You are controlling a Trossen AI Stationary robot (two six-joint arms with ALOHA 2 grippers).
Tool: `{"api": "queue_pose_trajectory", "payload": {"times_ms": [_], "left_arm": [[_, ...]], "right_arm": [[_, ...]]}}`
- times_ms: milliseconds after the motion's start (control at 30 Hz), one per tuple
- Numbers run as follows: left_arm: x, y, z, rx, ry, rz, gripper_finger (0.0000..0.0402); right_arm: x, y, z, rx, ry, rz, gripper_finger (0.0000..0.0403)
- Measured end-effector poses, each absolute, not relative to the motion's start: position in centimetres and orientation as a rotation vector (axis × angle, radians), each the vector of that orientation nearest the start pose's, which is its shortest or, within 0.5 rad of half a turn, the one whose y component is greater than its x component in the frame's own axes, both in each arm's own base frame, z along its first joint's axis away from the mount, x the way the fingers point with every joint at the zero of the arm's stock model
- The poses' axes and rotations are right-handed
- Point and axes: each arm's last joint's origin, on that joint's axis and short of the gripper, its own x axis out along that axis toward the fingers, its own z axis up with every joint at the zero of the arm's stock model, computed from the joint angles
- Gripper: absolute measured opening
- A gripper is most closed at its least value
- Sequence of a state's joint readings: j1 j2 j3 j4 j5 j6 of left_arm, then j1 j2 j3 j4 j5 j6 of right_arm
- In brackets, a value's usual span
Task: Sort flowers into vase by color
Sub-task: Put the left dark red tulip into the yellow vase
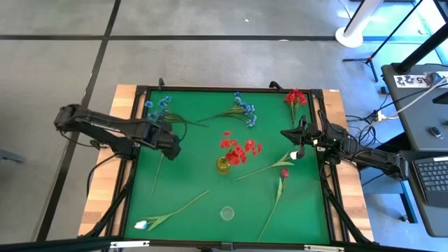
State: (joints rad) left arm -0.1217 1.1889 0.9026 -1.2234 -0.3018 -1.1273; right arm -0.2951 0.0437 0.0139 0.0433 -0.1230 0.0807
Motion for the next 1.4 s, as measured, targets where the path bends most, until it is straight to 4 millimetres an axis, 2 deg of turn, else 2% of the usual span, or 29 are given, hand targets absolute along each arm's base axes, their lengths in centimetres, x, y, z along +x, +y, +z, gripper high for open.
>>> {"api": "queue_pose_trajectory", "payload": {"times_ms": [67, 167, 333, 467, 733, 900, 1100, 1333, 1400], "left_arm": [[18.3, -1.8, 22.9, -0.596, 1.148, 0.868, 0.0217], [17.9, -2.0, 21.3, -0.615, 1.183, 0.830, 0.0217], [16.5, -1.3, 19.0, -0.652, 1.277, 0.922, 0.0217], [15.7, -0.7, 17.8, -0.706, 1.323, 0.974, 0.0217], [15.0, 0.3, 14.8, -0.815, 1.299, 0.989, 0.0217], [14.9, 0.9, 13.8, -0.891, 1.266, 0.980, 0.0209], [14.9, 1.4, 13.7, -0.920, 1.237, 1.006, 0.0146], [14.9, 1.9, 13.7, -0.932, 1.212, 1.055, 0.0019], [15.2, 1.9, 14.0, -0.912, 1.201, 1.036, 0.0011]], "right_arm": [[9.6, -2.6, 16.9, 0.077, -0.020, -0.171, 0.0010], [9.6, -2.6, 16.9, 0.078, -0.021, -0.172, 0.0010], [9.6, -2.6, 16.9, 0.078, -0.020, -0.172, 0.0010], [9.6, -2.6, 16.9, 0.078, -0.021, -0.172, 0.0010], [9.6, -2.6, 16.9, 0.077, -0.021, -0.171, 0.0010], [9.6, -2.6, 16.9, 0.078, -0.020, -0.172, 0.0010], [9.6, -2.6, 16.9, 0.077, -0.021, -0.171, 0.0010], [9.6, -2.6, 16.9, 0.077, -0.021, -0.171, 0.0010], [9.6, -2.6, 16.9, 0.077, -0.021, -0.171, 0.0010]]}}
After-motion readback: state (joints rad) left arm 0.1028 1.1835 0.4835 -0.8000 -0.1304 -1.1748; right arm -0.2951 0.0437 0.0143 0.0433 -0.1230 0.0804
